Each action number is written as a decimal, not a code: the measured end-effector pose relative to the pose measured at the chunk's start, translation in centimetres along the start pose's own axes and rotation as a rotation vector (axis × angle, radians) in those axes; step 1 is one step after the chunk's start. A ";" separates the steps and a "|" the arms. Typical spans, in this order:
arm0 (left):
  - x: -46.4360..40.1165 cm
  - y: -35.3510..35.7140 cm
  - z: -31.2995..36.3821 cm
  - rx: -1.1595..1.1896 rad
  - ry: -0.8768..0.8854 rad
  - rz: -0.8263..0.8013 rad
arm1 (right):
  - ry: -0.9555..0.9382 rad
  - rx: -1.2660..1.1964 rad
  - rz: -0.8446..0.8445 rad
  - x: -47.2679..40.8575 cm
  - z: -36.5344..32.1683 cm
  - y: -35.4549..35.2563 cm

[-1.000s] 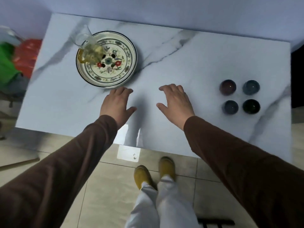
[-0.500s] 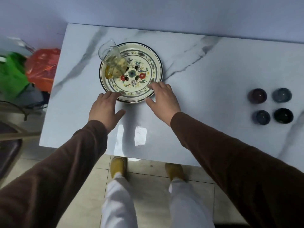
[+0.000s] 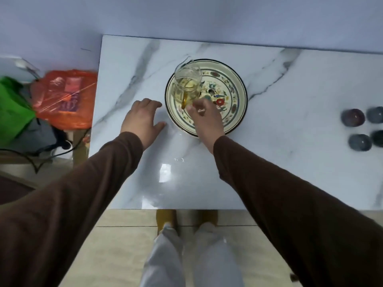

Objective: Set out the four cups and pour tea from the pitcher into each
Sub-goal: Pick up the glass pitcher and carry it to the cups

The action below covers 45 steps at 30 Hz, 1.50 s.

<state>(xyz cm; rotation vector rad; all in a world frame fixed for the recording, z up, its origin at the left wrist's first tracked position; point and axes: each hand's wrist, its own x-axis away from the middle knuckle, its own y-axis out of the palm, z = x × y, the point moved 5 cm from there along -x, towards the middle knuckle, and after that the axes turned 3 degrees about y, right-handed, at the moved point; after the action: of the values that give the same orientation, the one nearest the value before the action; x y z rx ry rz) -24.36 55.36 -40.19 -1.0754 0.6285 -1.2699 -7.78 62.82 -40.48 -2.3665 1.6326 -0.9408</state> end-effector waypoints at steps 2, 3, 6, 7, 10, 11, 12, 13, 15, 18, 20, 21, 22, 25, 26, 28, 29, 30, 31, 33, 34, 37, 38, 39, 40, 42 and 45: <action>-1.0 0.2 -0.4 0.006 0.016 0.005 | 0.033 -0.094 0.030 -0.6 -0.2 1.2; -1.5 0.3 -0.4 0.007 0.024 0.007 | 0.049 -0.139 0.037 -0.9 -0.2 1.7; -2.6 0.7 -0.6 -0.001 0.051 0.013 | 0.088 -0.249 0.052 -1.5 -0.1 3.1; -2.9 0.8 -0.6 -0.004 0.059 0.013 | 0.101 -0.285 0.052 -1.7 -0.1 3.5; -3.3 1.1 -0.5 -0.005 0.084 0.006 | 0.150 -0.410 0.072 -2.2 -0.2 4.2; -3.4 1.2 -0.4 -0.009 0.092 0.001 | 0.167 -0.454 0.074 -2.3 -0.2 4.4; -3.4 1.3 -0.3 -0.013 0.097 -0.006 | 0.185 -0.501 0.068 -2.4 -0.2 4.6; -3.5 1.4 -0.3 -0.018 0.102 -0.013 | 0.200 -0.541 0.057 -2.4 -0.3 4.8; -3.6 1.4 0.0 -0.036 0.115 -0.027 | 0.218 -0.591 0.047 -2.2 -0.3 4.8; -3.9 1.3 0.5 -0.074 0.139 -0.041 | 0.229 -0.578 0.057 -2.1 0.0 3.5; -3.9 1.2 1.2 -0.094 0.152 -0.050 | 0.214 -0.494 0.069 -1.8 0.3 1.9; -3.9 1.2 1.8 -0.097 0.161 -0.055 | 0.197 -0.461 0.070 -1.5 0.5 0.9; -3.9 1.3 2.4 -0.100 0.171 -0.061 | 0.174 -0.441 0.073 -1.1 0.7 -0.2; -3.9 1.5 4.9 -0.118 0.201 -0.077 | 0.119 -0.383 0.116 0.6 1.4 -3.8; -3.8 1.7 5.9 -0.125 0.215 -0.080 | 0.109 -0.352 0.139 1.3 1.8 -5.2; -3.7 2.0 8.0 -0.136 0.247 -0.090 | 0.088 -0.319 0.174 2.6 2.6 -7.9; -3.6 2.3 9.3 -0.145 0.269 -0.099 | 0.085 -0.317 0.190 3.2 3.2 -9.3; -3.4 2.7 10.7 -0.156 0.289 -0.107 | 0.088 -0.320 0.205 4.0 3.9 -10.8; -3.1 3.1 12.1 -0.164 0.306 -0.111 | 0.094 -0.322 0.217 4.7 4.7 -12.3; -2.5 4.0 14.9 -0.169 0.330 -0.111 | 0.104 -0.311 0.241 6.1 6.2 -15.2; -2.2 4.7 16.6 -0.176 0.345 -0.112 | 0.109 -0.306 0.254 6.8 7.2 -16.9; -0.9 6.9 21.8 -0.199 0.384 -0.119 | 0.122 -0.303 0.279 9.0 10.5 -21.9; -0.6 7.3 23.1 -0.209 0.390 -0.114 | 0.120 -0.298 0.277 9.6 11.3 -23.2; 0.0 8.0 24.7 -0.217 0.392 -0.107 | 0.121 -0.297 0.274 10.3 12.4 -24.8; 0.5 8.8 26.1 -0.218 0.390 -0.105 | 0.122 -0.296 0.272 11.0 13.5 -26.3; 1.4 10.1 28.8 -0.218 0.392 -0.108 | 0.131 -0.299 0.267 12.0 15.5 -28.9; 2.1 12.2 32.6 -0.214 0.406 -0.133 | 0.132 -0.293 0.265 12.8 18.0 -32.4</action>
<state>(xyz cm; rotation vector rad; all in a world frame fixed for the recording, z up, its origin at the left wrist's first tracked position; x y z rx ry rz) 9.75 61.98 -37.48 -1.0526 1.0321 -1.5816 31.05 60.61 -35.72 -2.2126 2.2053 -0.8735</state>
